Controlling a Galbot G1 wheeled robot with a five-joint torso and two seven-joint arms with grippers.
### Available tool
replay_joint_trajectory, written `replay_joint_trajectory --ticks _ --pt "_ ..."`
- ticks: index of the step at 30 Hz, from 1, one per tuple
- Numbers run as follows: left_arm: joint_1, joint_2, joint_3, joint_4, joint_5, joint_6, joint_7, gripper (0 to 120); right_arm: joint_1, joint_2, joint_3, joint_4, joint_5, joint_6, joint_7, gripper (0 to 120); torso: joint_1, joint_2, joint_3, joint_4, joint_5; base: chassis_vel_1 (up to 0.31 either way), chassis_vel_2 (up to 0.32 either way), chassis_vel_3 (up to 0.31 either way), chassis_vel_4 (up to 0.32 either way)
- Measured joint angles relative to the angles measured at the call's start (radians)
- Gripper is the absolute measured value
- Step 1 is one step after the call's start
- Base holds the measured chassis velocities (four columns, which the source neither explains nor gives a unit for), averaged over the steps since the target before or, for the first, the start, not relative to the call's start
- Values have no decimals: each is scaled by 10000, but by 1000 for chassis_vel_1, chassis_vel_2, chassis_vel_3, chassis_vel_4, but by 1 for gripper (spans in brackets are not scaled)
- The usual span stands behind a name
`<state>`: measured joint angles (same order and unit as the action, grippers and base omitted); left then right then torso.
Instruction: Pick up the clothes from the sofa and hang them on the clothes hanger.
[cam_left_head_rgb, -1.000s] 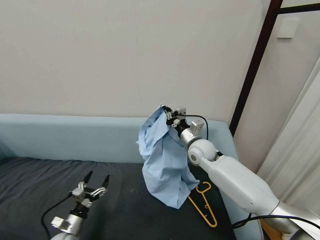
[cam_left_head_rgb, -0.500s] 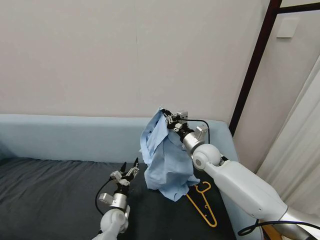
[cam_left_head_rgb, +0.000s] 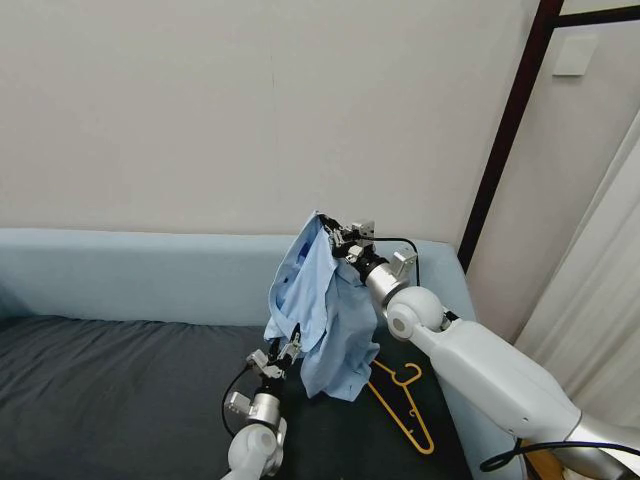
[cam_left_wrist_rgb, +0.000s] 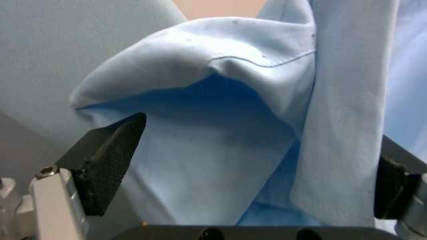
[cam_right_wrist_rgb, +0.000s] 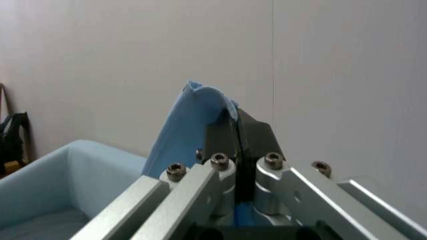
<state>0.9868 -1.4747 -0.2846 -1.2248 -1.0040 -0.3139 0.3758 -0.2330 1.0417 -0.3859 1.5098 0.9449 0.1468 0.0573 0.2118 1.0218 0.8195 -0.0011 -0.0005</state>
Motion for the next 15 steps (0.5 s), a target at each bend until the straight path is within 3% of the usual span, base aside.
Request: replay_joint_trajectory --ticks 15 --pt "1145 158 234 -1127 641 -173 145 98 184 108 110 -234 -25 -125 -43 0 0 2 0 -1 -2 0 0 0 0"
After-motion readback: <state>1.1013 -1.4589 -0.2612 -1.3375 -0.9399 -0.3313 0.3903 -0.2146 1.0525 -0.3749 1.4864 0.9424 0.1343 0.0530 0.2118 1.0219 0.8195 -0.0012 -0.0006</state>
